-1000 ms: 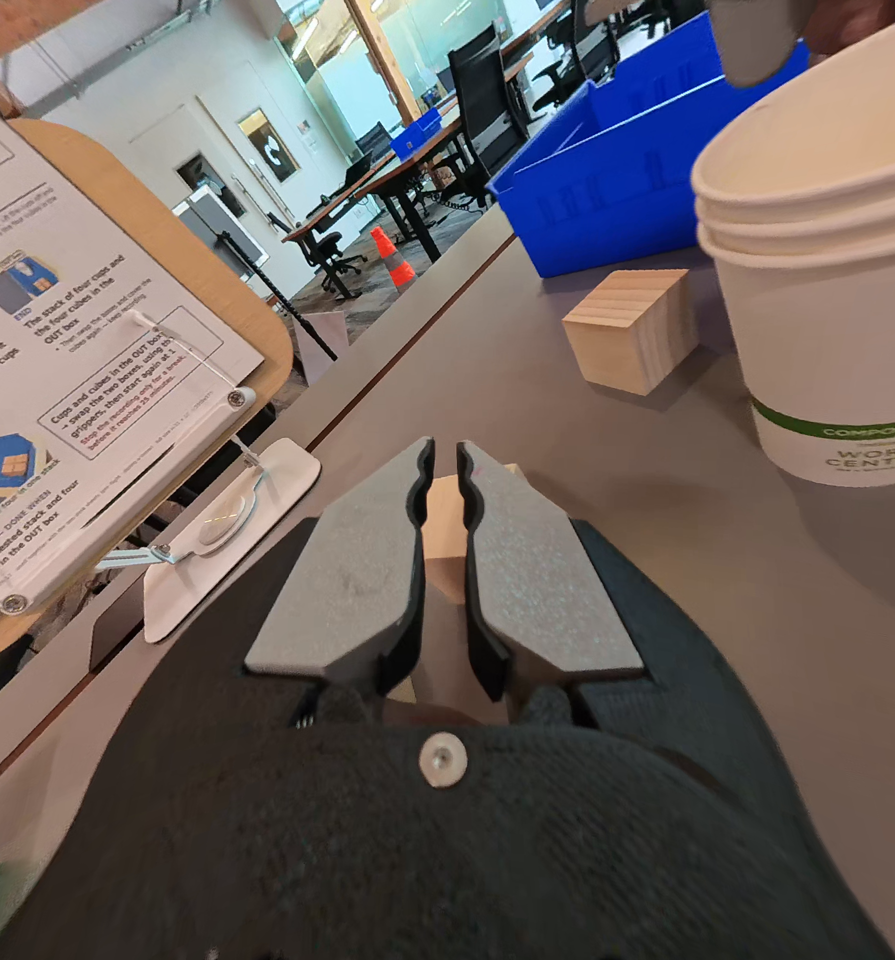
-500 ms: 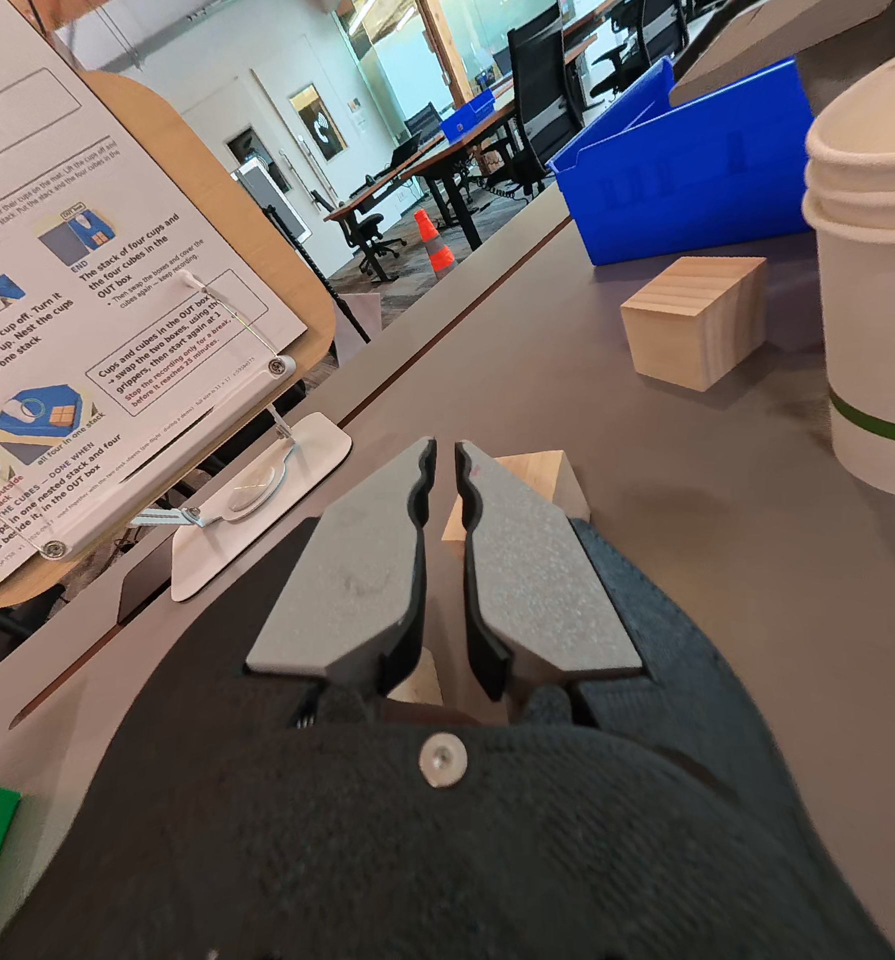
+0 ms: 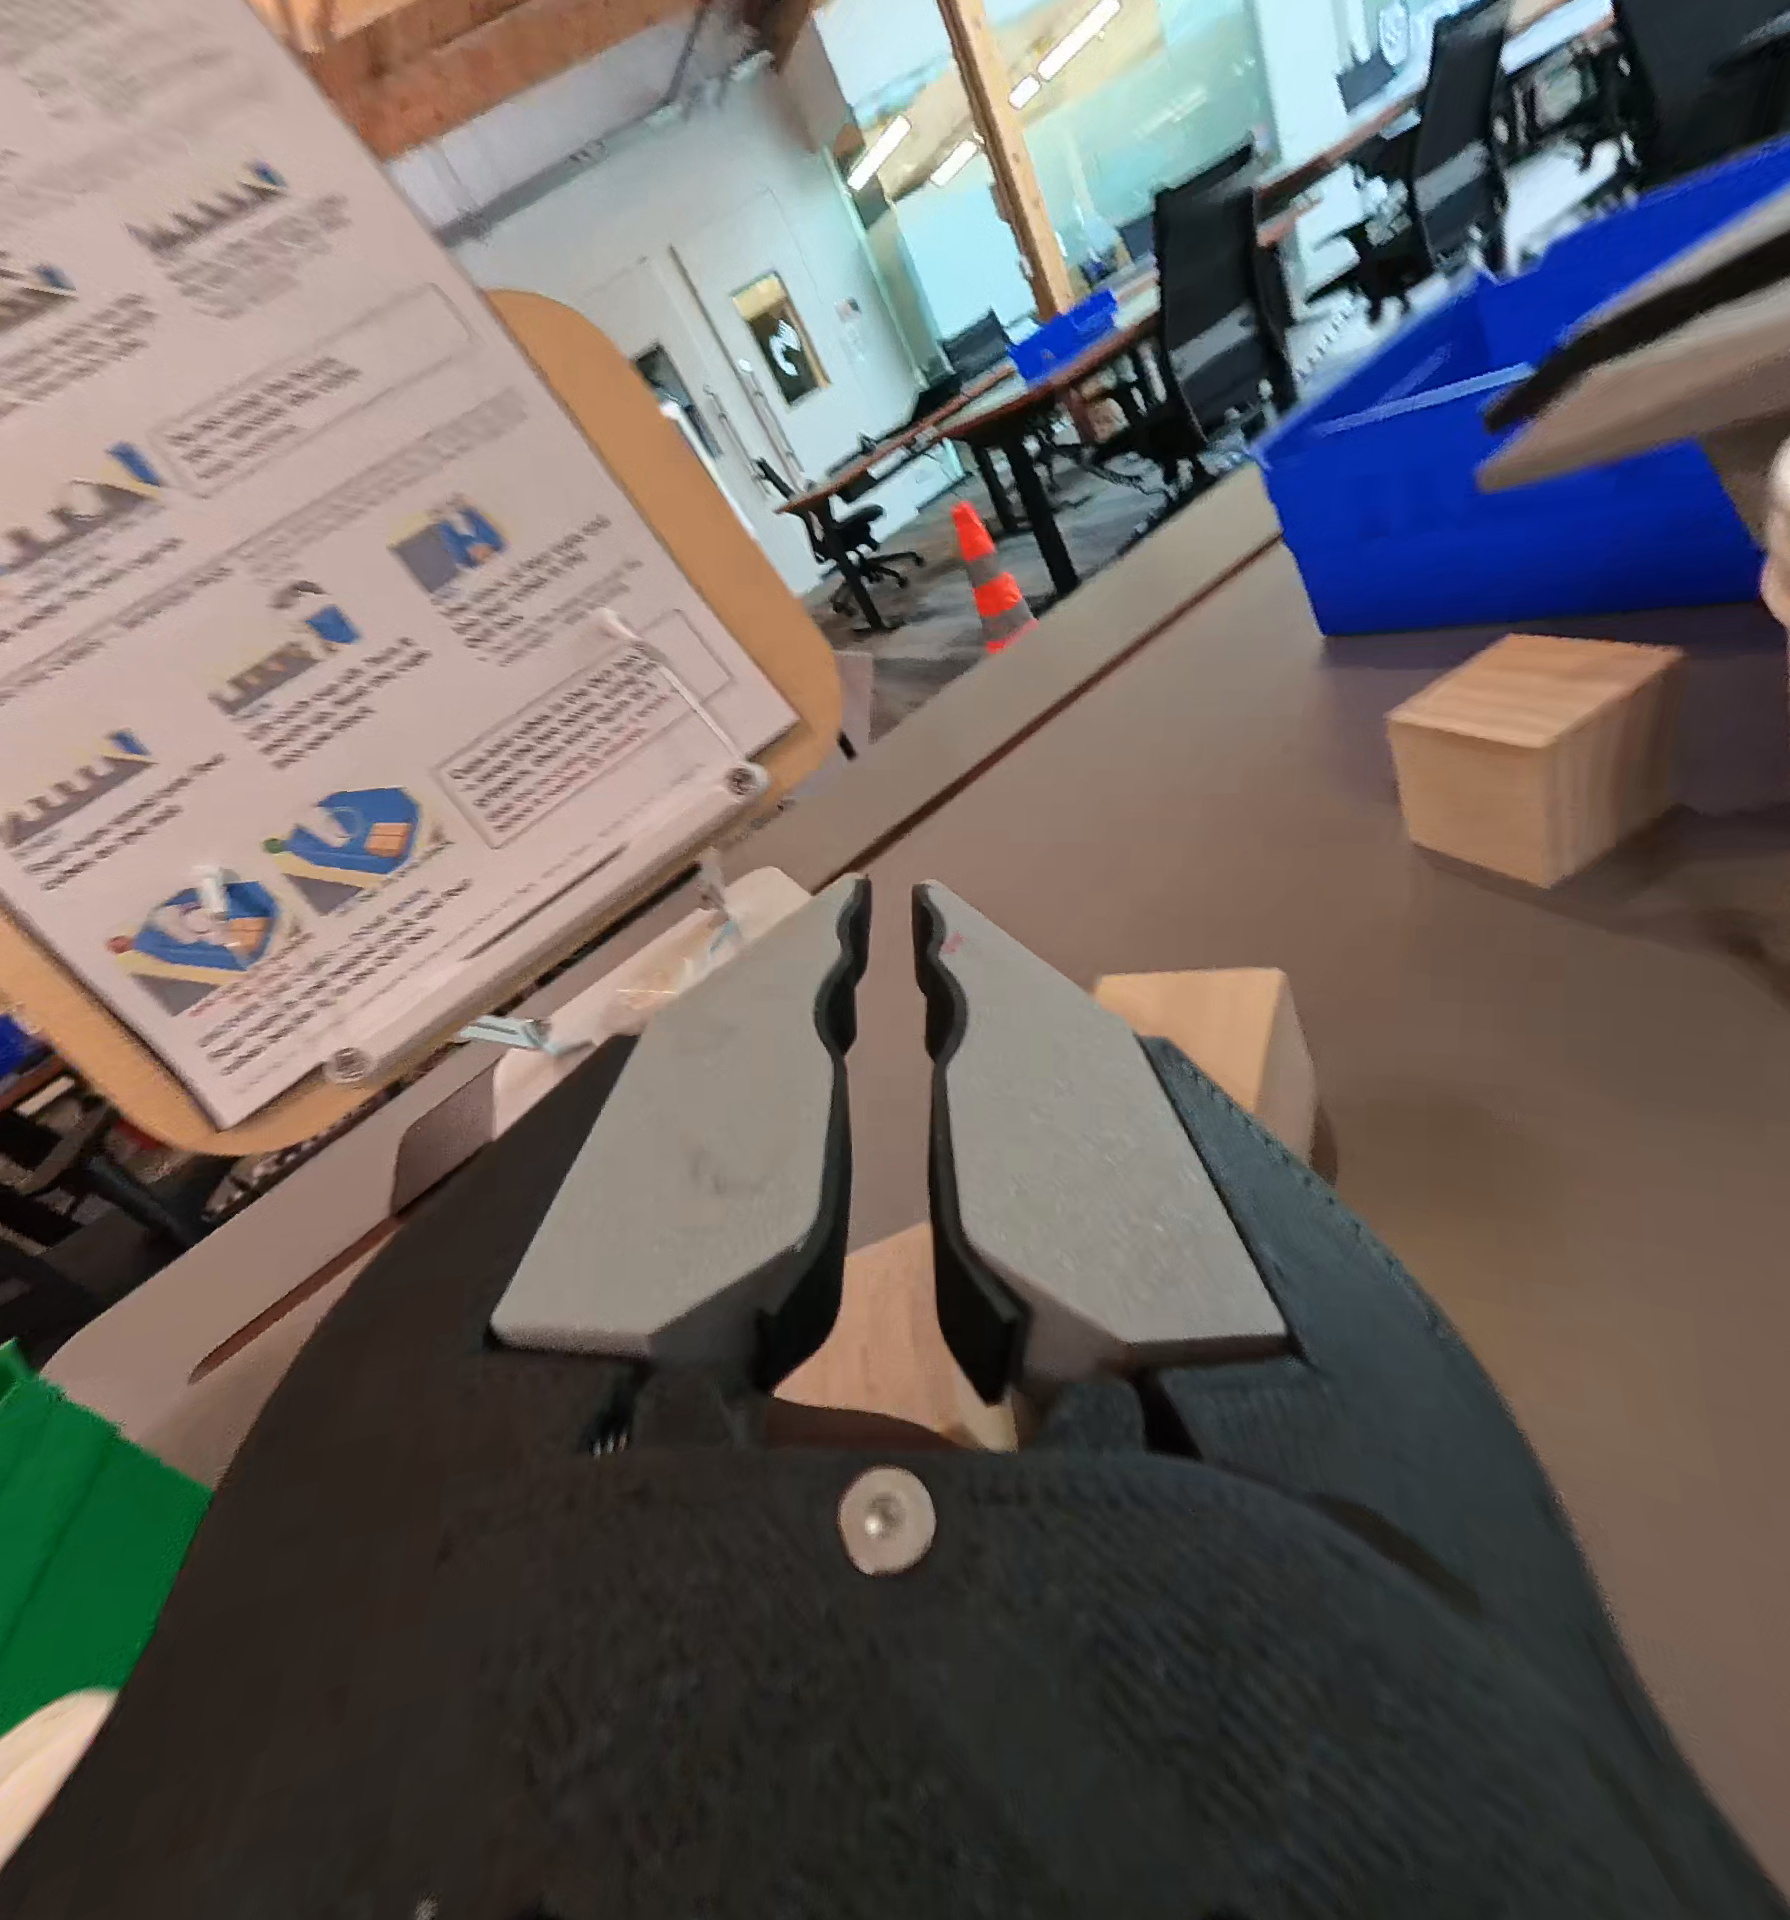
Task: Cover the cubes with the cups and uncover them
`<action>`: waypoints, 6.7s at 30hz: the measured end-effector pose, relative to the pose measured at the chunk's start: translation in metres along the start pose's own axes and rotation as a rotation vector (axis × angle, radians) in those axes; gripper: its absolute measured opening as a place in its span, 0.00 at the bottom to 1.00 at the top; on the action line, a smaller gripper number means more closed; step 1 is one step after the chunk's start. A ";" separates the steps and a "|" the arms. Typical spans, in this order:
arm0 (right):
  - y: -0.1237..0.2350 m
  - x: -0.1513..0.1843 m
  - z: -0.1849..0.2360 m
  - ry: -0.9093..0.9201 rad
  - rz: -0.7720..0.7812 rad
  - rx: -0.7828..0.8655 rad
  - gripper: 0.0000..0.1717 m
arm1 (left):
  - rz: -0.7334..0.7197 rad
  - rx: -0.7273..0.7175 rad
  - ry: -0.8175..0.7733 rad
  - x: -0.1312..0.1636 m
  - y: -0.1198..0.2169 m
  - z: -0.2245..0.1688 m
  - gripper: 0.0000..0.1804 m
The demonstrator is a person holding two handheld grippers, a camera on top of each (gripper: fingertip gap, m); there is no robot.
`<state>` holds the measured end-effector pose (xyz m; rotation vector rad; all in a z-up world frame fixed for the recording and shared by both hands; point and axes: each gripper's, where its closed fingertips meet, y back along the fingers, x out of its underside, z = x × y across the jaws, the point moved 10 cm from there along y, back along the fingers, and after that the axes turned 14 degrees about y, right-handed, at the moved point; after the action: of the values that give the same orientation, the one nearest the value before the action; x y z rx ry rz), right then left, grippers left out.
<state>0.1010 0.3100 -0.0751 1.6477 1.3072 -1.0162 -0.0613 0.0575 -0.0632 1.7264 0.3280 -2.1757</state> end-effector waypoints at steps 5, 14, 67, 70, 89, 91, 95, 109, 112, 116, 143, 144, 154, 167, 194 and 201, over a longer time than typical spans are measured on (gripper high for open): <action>0.001 -0.001 0.000 -0.004 -0.009 -0.001 0.16 | -0.130 -0.259 0.035 -0.023 0.034 0.046 0.04; 0.000 -0.001 0.003 0.009 -0.005 -0.009 0.16 | -0.029 -0.381 0.223 -0.014 0.060 0.096 0.11; 0.003 -0.006 0.004 0.014 -0.027 -0.013 0.16 | 0.334 -0.429 0.170 0.027 0.052 0.110 0.26; 0.003 -0.006 0.004 0.015 -0.029 -0.012 0.16 | 0.357 -0.462 0.116 0.030 0.051 0.110 0.26; 0.003 -0.007 0.005 0.014 -0.029 -0.013 0.16 | 0.135 -0.363 0.157 0.001 0.068 0.108 0.00; 0.003 -0.006 0.005 0.013 -0.027 -0.015 0.16 | 0.146 -0.365 0.170 0.003 0.068 0.110 0.00; 0.003 -0.006 0.005 0.015 -0.027 -0.014 0.16 | 0.127 -0.396 0.176 0.004 0.071 0.112 0.00; 0.002 -0.008 0.008 0.021 -0.033 -0.027 0.16 | 0.168 -0.376 0.193 0.014 0.078 0.109 0.00; 0.002 -0.009 0.007 0.021 -0.035 -0.024 0.16 | 0.154 -0.384 0.219 0.015 0.082 0.108 0.05; 0.004 -0.010 0.005 0.008 -0.046 -0.021 0.16 | 0.152 -0.388 0.234 0.016 0.085 0.106 0.11; 0.008 -0.013 0.003 -0.004 -0.072 -0.017 0.16 | 0.252 -0.374 0.052 0.006 0.095 0.091 0.02; 0.008 -0.013 0.003 -0.005 -0.073 -0.017 0.16 | 0.229 -0.359 0.042 -0.002 0.095 0.089 0.02; 0.015 -0.020 -0.001 -0.006 -0.131 -0.028 0.16 | -0.168 0.049 0.112 -0.092 0.098 0.054 0.01; 0.045 -0.046 -0.007 -0.098 -0.382 -0.417 0.18 | -0.735 0.842 0.343 -0.087 0.074 -0.018 0.01; 0.069 -0.064 0.051 -0.189 -0.501 -1.206 0.14 | -0.772 0.921 0.227 -0.076 0.081 -0.076 0.02; 0.080 -0.068 0.030 -0.251 -0.625 -1.167 0.13 | -0.810 0.900 0.306 -0.078 0.082 -0.061 0.01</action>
<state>0.1664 0.2450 -0.0161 0.2319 1.7628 -0.5179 0.0420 0.0152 0.0006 2.8025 0.1153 -2.8768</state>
